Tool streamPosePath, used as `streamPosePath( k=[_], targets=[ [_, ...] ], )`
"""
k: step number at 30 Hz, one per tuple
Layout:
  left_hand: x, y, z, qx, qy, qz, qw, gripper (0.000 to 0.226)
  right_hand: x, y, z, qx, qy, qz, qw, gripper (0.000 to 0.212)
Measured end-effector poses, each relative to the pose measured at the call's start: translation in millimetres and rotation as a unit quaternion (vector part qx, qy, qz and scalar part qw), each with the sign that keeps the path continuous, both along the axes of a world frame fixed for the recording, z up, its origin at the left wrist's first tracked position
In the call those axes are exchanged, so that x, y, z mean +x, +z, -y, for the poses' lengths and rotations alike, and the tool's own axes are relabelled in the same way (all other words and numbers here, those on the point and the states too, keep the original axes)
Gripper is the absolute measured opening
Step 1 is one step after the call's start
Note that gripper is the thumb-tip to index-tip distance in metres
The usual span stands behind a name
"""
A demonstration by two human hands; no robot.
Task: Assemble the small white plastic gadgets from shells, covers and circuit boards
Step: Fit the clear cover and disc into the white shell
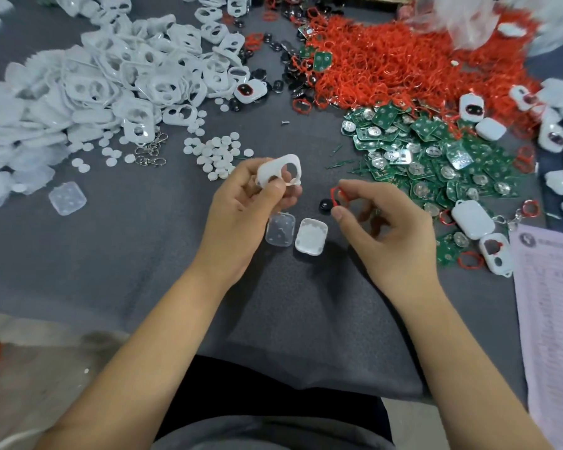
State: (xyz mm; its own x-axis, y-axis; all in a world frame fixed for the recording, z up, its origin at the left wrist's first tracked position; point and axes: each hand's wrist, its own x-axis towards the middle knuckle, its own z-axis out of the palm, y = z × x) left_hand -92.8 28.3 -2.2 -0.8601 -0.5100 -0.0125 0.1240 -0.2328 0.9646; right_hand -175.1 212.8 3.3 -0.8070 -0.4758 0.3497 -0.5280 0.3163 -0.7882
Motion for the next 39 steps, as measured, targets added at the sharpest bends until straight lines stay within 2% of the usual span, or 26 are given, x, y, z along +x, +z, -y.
streamPosePath(
  k=[3, 9, 13, 17, 20, 29, 39],
  targets=[
    [2, 4, -4, 0.010, -0.033, -0.005, 0.999, 0.013, 4, 0, 6, -0.015, 0.002, -0.017, 1.000, 0.024],
    [7, 6, -10, -0.114, -0.083, 0.036, 0.989, 0.022, 8, 5, 19, -0.041, 0.001, -0.065, 0.997, 0.023],
    [9, 10, -8, -0.141, -0.126, 0.049, 0.981, 0.019, 10, 5, 21, -0.041, -0.012, -0.069, 0.997, 0.021],
    [10, 10, -8, -0.186, -0.105, 0.050, 0.976, 0.034, 14, 6, 22, -0.055, -0.031, -0.046, 0.997, 0.017],
    [9, 10, -6, -0.215, -0.088, 0.046, 0.972, 0.030, 15, 7, 22, -0.052, -0.026, -0.064, 0.996, 0.017],
    [9, 9, -8, -0.139, -0.106, 0.020, 0.984, 0.017, 10, 3, 20, -0.028, -0.010, -0.114, 0.993, 0.019],
    [10, 8, -7, -0.167, -0.099, 0.020, 0.981, 0.017, 9, 4, 18, -0.037, 0.003, -0.115, 0.993, 0.018]
  ],
)
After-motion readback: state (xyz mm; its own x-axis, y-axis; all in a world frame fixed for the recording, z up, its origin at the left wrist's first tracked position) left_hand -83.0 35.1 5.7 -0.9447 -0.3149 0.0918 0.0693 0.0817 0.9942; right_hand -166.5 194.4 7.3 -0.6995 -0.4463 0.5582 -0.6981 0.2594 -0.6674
